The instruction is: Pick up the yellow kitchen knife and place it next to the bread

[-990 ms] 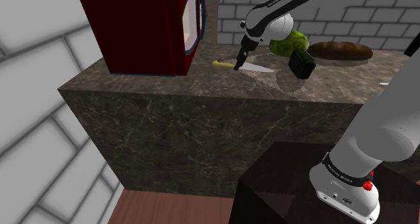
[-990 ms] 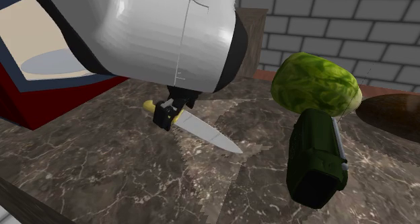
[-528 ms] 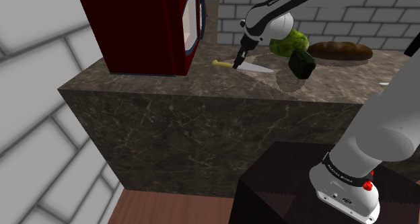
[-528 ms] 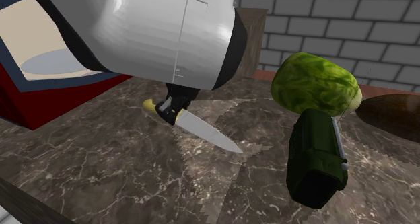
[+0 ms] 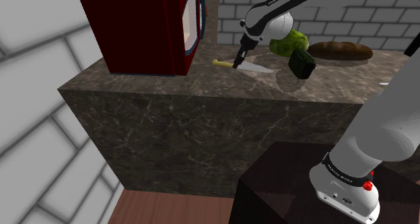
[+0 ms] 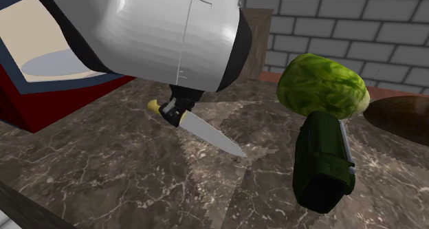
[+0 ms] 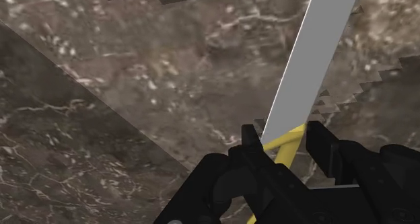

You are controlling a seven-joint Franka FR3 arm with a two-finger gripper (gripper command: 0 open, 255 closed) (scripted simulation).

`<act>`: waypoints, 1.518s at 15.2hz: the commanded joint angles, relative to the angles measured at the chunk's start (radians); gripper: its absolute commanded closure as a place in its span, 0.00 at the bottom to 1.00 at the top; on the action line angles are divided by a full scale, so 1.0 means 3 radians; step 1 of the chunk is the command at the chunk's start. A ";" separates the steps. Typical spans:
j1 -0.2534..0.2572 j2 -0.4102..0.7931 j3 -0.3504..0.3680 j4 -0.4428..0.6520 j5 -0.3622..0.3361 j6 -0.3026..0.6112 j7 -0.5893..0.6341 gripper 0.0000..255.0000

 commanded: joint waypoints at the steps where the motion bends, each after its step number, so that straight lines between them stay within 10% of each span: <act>1: -0.0009 -0.0022 -0.0001 -0.0010 -0.0050 -0.0057 0.0046 1.00; 23: -0.0069 -0.0379 0.0039 0.0615 -0.0417 -0.0997 0.0431 1.00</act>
